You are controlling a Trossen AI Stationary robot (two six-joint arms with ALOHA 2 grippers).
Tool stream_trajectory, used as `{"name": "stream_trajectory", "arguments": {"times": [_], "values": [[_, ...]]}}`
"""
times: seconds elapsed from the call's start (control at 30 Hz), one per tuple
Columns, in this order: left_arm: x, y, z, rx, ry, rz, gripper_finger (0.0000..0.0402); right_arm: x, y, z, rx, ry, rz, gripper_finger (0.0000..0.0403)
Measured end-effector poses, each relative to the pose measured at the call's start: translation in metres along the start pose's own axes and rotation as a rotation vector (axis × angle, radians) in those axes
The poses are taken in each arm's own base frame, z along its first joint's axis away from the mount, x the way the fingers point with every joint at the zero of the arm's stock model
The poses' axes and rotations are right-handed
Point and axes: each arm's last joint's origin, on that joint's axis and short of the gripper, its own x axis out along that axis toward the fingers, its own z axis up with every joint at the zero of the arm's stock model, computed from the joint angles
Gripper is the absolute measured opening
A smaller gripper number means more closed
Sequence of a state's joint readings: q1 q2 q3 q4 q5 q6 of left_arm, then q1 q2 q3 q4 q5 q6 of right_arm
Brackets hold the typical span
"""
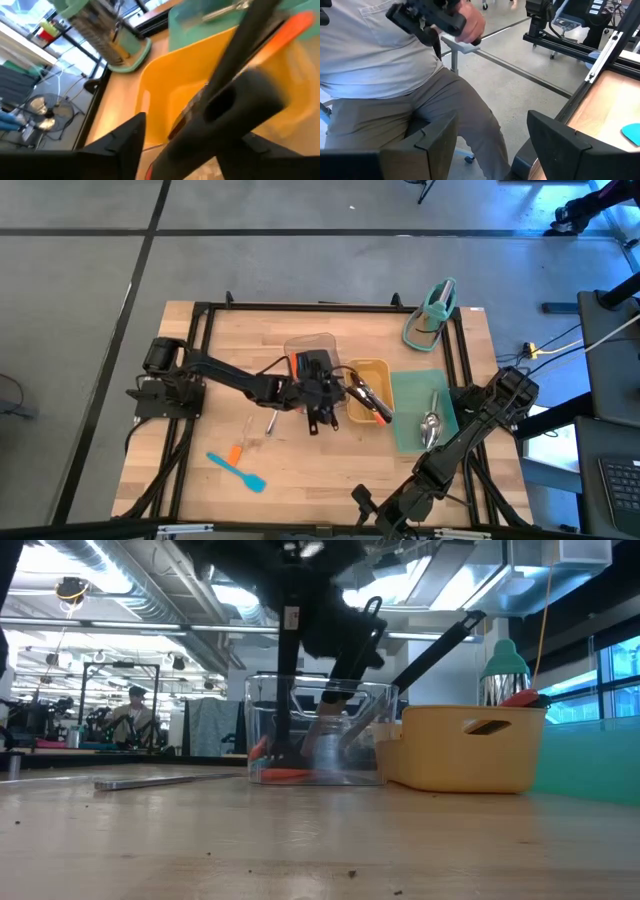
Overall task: Pick & Place Kitchen Items
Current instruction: Put the black spatula into the transparent bin, then put the blue spatula into the transparent bin
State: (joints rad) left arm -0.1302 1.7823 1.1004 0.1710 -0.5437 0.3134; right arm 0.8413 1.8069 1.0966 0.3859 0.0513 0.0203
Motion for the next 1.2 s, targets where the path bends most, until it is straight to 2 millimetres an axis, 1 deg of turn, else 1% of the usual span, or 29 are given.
{"name": "stream_trajectory", "arguments": {"times": [0.07, 0.17, 0.27, 0.37, 0.47, 0.57, 0.73, 0.8, 0.87, 0.93, 1.03, 1.1, 1.2], "values": [[-0.008, -0.003, 0.006, -0.001, -0.025, -0.007, 0.0233, 0.000, 0.000, 0.000, 0.002, 0.000, 0.000, 0.0241], [-0.021, -0.002, 0.017, -0.044, -0.075, -0.011, 0.0255, 0.000, 0.000, 0.000, 0.002, 0.000, 0.001, 0.0241], [-0.031, 0.000, 0.023, -0.095, -0.106, -0.035, 0.0261, 0.000, 0.001, 0.000, 0.001, 0.000, 0.004, 0.0241], [-0.046, 0.004, 0.034, -0.178, -0.173, -0.116, 0.0260, 0.000, 0.002, 0.000, 0.000, 0.000, 0.007, 0.0241], [-0.060, 0.004, 0.042, -0.241, -0.228, -0.218, 0.0260, 0.000, 0.002, 0.000, 0.001, 0.000, 0.007, 0.0241], [-0.079, 0.005, 0.054, -0.287, -0.311, -0.331, 0.0262, 0.000, 0.002, 0.000, 0.001, 0.000, 0.007, 0.0241], [-0.122, 0.003, 0.077, -0.362, -0.511, -0.554, 0.0260, 0.000, 0.002, 0.000, 0.000, 0.000, 0.007, 0.0241], [-0.139, 0.002, 0.082, -0.369, -0.566, -0.683, 0.0260, 0.000, 0.002, 0.000, 0.000, 0.000, 0.008, 0.0241], [-0.154, 0.000, 0.085, -0.383, -0.583, -0.823, 0.0261, 0.000, 0.003, 0.000, 0.000, 0.000, 0.009, 0.0241], [-0.165, -0.006, 0.084, -0.385, -0.550, -0.916, 0.0262, 0.000, 0.003, 0.000, 0.011, 0.000, 0.010, 0.0241], [-0.176, -0.024, 0.076, -0.389, -0.421, -0.991, 0.0262, 0.000, 0.003, 0.000, 0.015, -0.001, 0.010, 0.0241], [-0.180, -0.039, 0.069, -0.414, -0.302, -1.000, 0.0259, 0.000, 0.003, 0.000, 0.016, -0.005, 0.009, 0.0241], [-0.183, -0.063, 0.052, -0.466, -0.079, -0.934, 0.0256, 0.000, 0.003, 0.002, 0.015, -0.021, 0.010, 0.0241]]}}
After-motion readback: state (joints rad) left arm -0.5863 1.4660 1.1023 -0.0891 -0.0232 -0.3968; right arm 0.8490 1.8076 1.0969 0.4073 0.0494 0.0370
